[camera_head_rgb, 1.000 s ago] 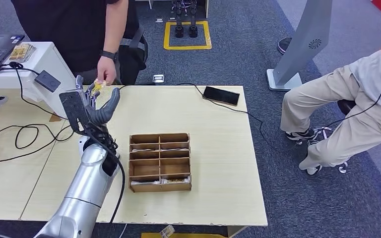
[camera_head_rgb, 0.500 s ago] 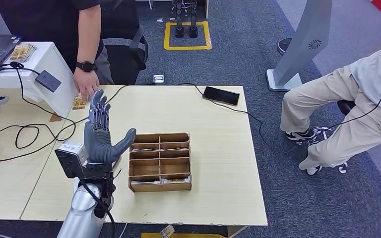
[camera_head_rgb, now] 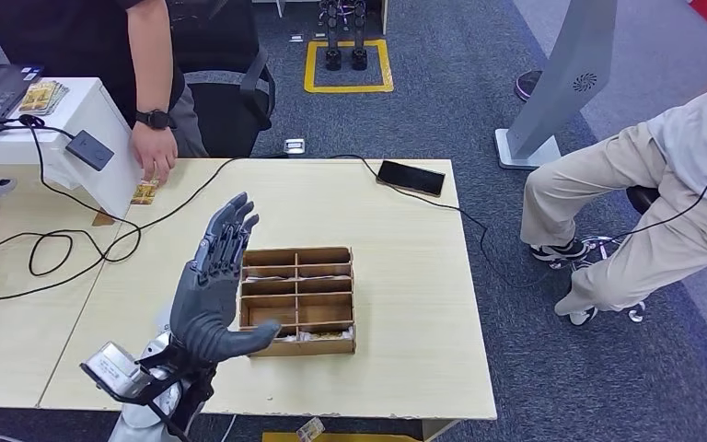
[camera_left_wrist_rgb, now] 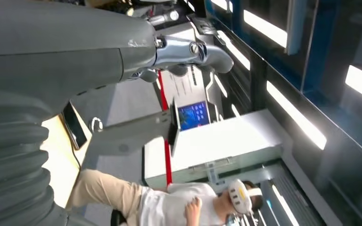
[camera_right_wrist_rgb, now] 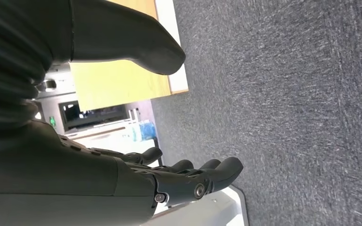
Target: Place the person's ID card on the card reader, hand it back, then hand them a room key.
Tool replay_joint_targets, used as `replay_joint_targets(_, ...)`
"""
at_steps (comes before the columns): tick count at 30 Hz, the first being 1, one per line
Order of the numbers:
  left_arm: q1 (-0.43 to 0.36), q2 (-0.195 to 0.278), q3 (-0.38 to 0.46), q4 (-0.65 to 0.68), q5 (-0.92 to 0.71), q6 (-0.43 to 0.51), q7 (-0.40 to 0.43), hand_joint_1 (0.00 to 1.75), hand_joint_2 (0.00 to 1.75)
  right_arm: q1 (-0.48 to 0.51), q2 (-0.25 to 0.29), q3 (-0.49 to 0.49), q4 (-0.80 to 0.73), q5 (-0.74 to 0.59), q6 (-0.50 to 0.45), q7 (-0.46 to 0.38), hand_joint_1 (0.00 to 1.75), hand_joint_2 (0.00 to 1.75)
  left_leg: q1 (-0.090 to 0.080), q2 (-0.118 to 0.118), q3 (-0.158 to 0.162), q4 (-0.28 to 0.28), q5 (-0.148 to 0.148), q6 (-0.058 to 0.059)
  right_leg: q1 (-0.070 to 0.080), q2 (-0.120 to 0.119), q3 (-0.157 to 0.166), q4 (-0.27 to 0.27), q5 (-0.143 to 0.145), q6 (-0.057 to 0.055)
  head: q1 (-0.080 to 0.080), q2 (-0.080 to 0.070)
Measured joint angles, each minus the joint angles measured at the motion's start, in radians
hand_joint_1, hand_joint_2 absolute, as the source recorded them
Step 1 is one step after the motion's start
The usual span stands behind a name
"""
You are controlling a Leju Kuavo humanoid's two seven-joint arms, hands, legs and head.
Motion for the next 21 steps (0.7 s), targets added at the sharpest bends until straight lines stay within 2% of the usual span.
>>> replay_joint_targets(5,0.014,0.011,-0.016,-0.016,-0.028,-0.012,-0.011,0.0,1.75,0.0,-0.001,-0.003,-0.005,0.006,0.002,-0.004,0.0,1.75,0.0,0.0,0.0,0.0,0.0,0.0,0.0,0.0,0.0,0.0,0.0,0.0,0.0,0.0)
replay_joint_targets(8,0.014,0.035,-0.037,-0.016,-0.19,0.055,0.02,0.0,1.75,0.0,-0.003,-0.006,-0.005,0.014,0.001,-0.003,0.0,1.75,0.0,0.0,0.0,0.0,0.0,0.0,0.0,0.0,0.0,0.0,0.0,0.0,0.0,0.0)
replay_joint_targets(10,0.011,0.066,-0.065,-0.008,-0.332,0.136,0.045,0.0,1.75,-0.001,-0.006,-0.01,-0.005,0.024,0.0,-0.002,0.0,1.75,0.0,0.0,0.001,0.0,0.0,0.0,0.0,0.0,0.0,0.0,0.0,0.0,0.0,0.0)
replay_joint_targets(13,0.0,0.121,-0.121,0.017,-0.45,0.223,0.064,0.0,1.75,-0.002,-0.011,-0.018,-0.005,0.042,0.001,-0.004,0.0,1.75,0.0,0.0,0.001,0.0,0.0,0.0,0.0,0.0,0.0,0.0,0.0,0.0,0.0,0.0)
replay_joint_targets(21,-0.04,0.237,-0.243,0.079,-0.587,0.319,0.138,0.0,1.75,-0.007,-0.029,-0.032,0.0,0.07,0.0,-0.016,0.0,1.75,0.0,0.0,0.0,0.0,0.0,0.0,0.0,0.0,0.0,0.0,0.0,0.0,0.0,0.0)
